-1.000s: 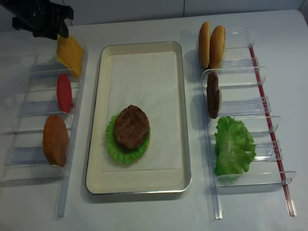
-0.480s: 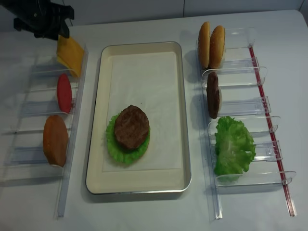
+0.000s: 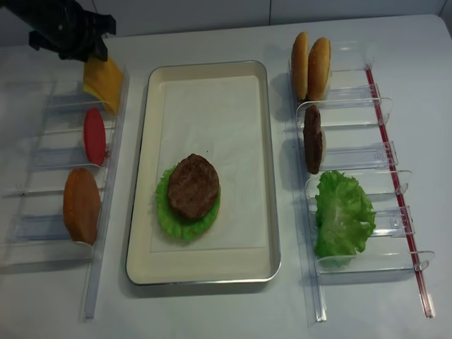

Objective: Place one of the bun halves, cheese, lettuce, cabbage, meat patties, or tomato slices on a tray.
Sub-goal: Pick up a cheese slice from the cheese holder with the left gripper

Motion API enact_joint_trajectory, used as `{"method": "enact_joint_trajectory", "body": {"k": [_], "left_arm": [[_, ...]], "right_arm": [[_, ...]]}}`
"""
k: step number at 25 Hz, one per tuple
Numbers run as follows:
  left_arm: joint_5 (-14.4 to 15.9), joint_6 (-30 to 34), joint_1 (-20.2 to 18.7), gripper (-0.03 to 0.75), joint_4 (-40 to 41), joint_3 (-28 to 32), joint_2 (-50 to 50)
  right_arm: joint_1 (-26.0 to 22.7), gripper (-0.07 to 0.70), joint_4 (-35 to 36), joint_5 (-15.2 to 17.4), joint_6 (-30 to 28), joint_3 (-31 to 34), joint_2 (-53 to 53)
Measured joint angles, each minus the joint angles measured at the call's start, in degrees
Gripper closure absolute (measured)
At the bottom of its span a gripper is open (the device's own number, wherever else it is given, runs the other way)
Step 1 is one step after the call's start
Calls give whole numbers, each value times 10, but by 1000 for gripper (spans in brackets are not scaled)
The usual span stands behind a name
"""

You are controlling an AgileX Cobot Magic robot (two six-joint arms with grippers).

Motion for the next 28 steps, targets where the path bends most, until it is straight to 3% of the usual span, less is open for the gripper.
{"method": "enact_joint_trajectory", "body": {"k": [6, 10, 14, 17, 28], "left_arm": [[32, -5, 0, 589, 1, 0, 0], [38, -6, 0, 611, 3, 0, 0], [41, -6, 0, 726, 13, -1, 0], [50, -6, 0, 731, 18, -13, 0], [162, -8, 0, 731, 3, -101, -15]], "right_arm": [[0, 373, 0, 0, 0, 0, 0], [0, 373, 0, 0, 0, 0, 0], [0, 374, 0, 0, 0, 0, 0], [0, 373, 0, 0, 0, 0, 0], [0, 374, 0, 0, 0, 0, 0]]}}
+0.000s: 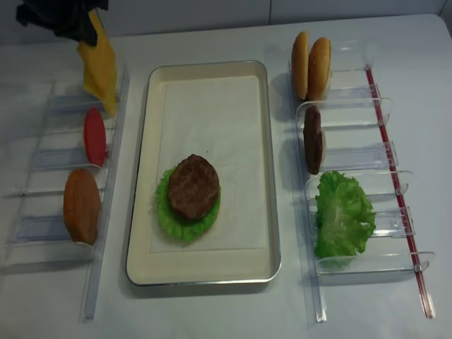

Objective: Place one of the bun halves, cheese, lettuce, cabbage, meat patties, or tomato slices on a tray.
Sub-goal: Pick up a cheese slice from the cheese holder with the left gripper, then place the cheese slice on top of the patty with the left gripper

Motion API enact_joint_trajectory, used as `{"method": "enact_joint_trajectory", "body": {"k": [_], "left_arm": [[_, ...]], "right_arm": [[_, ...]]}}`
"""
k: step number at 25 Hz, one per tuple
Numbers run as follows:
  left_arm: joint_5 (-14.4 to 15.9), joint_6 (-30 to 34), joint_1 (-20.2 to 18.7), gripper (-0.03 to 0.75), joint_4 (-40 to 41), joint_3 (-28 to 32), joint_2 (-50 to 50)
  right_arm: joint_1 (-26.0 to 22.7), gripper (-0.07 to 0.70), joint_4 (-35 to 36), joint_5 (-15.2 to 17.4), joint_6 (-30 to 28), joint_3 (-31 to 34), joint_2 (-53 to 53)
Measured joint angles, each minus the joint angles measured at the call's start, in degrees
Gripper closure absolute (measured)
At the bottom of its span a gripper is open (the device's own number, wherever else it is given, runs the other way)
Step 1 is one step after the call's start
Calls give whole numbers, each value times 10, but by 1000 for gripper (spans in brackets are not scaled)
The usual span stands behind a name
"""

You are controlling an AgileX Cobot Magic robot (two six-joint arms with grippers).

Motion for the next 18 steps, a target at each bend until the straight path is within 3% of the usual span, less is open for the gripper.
{"method": "enact_joint_trajectory", "body": {"k": [2, 10, 13, 18], "left_arm": [[17, 0, 0, 731, -4, -5, -9], [27, -16, -1, 731, -21, -6, -64], [27, -17, -8, 731, -46, 35, -115], [28, 19, -28, 731, -100, 166, -211]], "right_arm": [[0, 374, 0, 0, 0, 0, 0], [0, 373, 0, 0, 0, 0, 0], [0, 373, 0, 0, 0, 0, 0], [0, 373, 0, 0, 0, 0, 0]]}}
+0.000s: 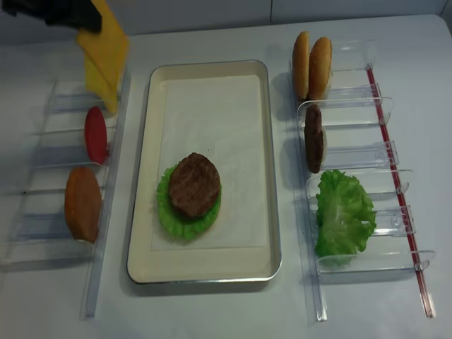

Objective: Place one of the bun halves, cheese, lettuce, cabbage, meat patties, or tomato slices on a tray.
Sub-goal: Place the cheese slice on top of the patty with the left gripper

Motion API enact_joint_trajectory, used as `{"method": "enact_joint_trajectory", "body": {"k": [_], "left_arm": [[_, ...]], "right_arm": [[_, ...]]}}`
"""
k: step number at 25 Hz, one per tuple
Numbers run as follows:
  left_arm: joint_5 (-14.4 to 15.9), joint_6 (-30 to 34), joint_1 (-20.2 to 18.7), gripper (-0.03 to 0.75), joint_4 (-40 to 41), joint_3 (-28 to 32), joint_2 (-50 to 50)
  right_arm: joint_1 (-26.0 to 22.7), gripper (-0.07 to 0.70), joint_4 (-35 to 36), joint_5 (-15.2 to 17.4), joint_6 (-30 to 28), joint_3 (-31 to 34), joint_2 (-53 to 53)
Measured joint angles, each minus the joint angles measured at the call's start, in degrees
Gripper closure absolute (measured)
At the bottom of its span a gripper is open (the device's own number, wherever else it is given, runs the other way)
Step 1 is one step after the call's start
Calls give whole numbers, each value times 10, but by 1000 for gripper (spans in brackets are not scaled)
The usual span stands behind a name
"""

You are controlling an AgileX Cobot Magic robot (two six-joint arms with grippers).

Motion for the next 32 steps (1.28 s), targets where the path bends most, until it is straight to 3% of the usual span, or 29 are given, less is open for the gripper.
{"method": "enact_joint_trajectory", "body": {"k": [8, 15, 18, 21, 27, 32], "left_arm": [[-10, 81, 0, 731, -104, 236, -131], [-64, 275, 0, 731, -387, 429, -184], [-107, 350, 0, 731, -473, 497, -184], [-138, 399, 0, 731, -531, 539, -183], [-151, 461, -36, 731, -622, 553, -129], [-155, 489, -51, 731, -653, 553, -66]], "right_arm": [[0, 374, 0, 0, 0, 0, 0], [0, 373, 0, 0, 0, 0, 0], [0, 374, 0, 0, 0, 0, 0], [0, 373, 0, 0, 0, 0, 0], [0, 373, 0, 0, 0, 0, 0], [0, 374, 0, 0, 0, 0, 0]]}}
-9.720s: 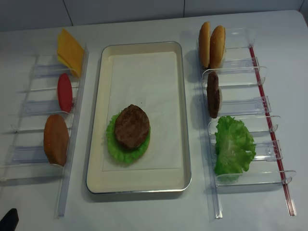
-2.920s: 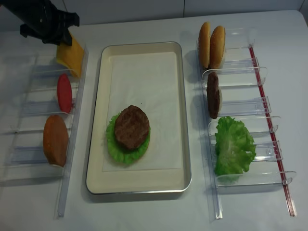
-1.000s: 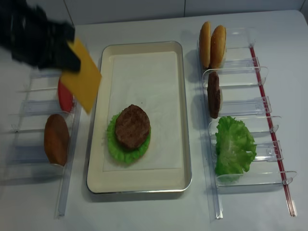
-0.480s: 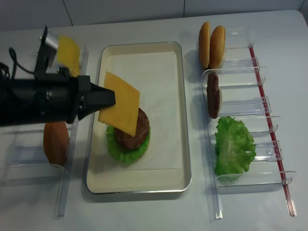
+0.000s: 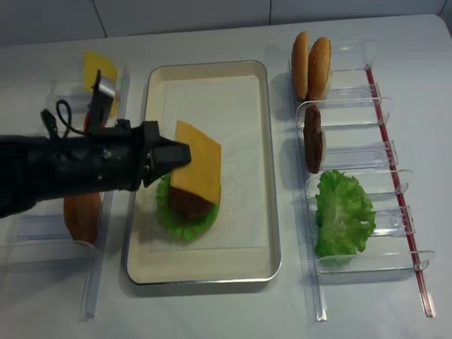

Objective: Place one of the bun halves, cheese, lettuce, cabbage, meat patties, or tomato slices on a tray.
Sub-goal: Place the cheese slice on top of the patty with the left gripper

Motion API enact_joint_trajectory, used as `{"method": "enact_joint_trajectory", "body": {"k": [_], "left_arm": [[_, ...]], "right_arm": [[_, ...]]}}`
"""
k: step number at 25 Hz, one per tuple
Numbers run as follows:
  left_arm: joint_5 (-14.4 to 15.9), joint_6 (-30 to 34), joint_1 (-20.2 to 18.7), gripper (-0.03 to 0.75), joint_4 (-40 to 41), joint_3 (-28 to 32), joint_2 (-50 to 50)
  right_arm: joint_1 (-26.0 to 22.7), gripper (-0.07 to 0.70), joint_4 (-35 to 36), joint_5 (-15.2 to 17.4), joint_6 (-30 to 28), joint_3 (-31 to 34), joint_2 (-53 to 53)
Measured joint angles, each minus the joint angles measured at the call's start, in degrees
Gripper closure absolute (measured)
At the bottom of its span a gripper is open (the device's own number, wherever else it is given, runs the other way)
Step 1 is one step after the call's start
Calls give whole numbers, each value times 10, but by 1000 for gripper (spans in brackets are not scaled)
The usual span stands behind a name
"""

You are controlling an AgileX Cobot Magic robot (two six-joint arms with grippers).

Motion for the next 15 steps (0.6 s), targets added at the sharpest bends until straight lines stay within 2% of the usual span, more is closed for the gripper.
{"method": "enact_joint_trajectory", "body": {"k": [6, 15], "left_arm": [[-8, 6, 0, 731, -9, 0, 30], [-49, -4, 0, 731, 43, 0, 33]], "right_arm": [[0, 374, 0, 0, 0, 0, 0], [0, 373, 0, 0, 0, 0, 0]]}}
